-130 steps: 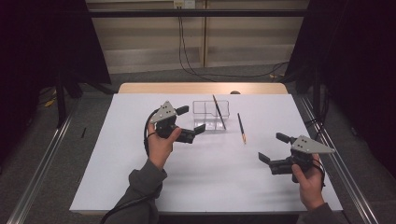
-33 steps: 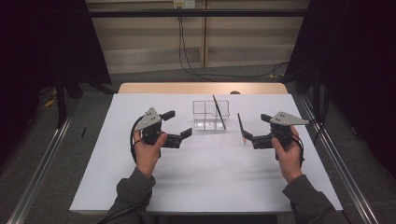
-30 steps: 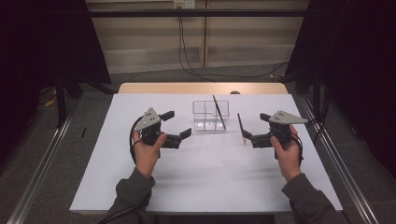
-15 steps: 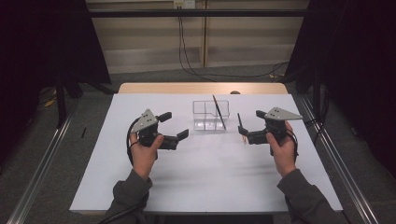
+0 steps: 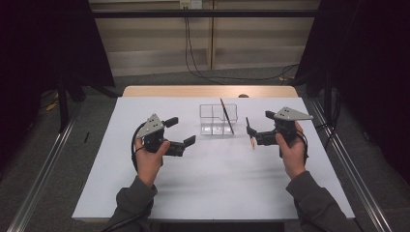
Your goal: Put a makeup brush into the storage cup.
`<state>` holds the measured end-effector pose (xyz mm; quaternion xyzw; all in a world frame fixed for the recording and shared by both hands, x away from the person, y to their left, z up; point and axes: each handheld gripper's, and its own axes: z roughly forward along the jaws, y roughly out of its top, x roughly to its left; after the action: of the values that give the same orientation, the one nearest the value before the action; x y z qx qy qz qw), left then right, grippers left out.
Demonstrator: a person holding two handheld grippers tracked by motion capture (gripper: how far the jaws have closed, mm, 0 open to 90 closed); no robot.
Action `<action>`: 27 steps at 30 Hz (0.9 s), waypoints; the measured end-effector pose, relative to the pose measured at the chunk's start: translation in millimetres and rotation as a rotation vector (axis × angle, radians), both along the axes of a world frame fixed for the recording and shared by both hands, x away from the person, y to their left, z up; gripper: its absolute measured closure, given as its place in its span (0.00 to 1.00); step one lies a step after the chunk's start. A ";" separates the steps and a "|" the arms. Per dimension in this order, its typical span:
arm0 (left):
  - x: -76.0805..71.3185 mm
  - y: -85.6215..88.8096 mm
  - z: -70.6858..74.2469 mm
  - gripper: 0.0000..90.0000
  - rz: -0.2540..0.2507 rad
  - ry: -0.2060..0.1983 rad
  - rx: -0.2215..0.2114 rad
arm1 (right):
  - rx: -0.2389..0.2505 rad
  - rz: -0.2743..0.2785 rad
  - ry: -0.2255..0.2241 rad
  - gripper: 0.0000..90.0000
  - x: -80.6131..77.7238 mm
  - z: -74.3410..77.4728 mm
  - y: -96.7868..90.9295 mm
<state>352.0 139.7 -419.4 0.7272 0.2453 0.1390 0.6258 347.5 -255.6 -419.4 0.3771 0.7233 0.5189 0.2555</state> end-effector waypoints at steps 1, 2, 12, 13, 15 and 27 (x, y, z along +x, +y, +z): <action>0.5 0.9 -0.8 0.02 -0.005 0.001 0.012 | 0.002 -0.006 0.000 0.00 0.4 0.3 0.2; 0.7 0.3 -2.0 0.02 -0.012 0.009 0.002 | 0.005 -0.008 -0.001 0.00 1.3 0.4 0.3; 3.5 -1.3 -5.8 0.02 -0.013 0.019 -0.007 | -0.001 -0.011 0.003 0.00 7.2 0.3 1.5; 3.1 -0.7 -4.7 0.02 -0.006 0.021 0.001 | 0.001 -0.009 0.007 0.00 7.7 -0.4 1.8; 2.6 -1.0 -3.8 0.02 -0.008 0.023 -0.015 | -0.002 -0.012 0.006 0.00 8.4 -1.4 2.0; 2.7 -2.9 -2.4 0.02 -0.002 0.015 -0.008 | -0.017 -0.018 0.014 0.00 11.8 0.7 -2.3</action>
<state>354.7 136.7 -421.8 0.7261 0.2498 0.1319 0.6268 359.3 -258.0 -418.7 0.3851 0.7261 0.5076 0.2583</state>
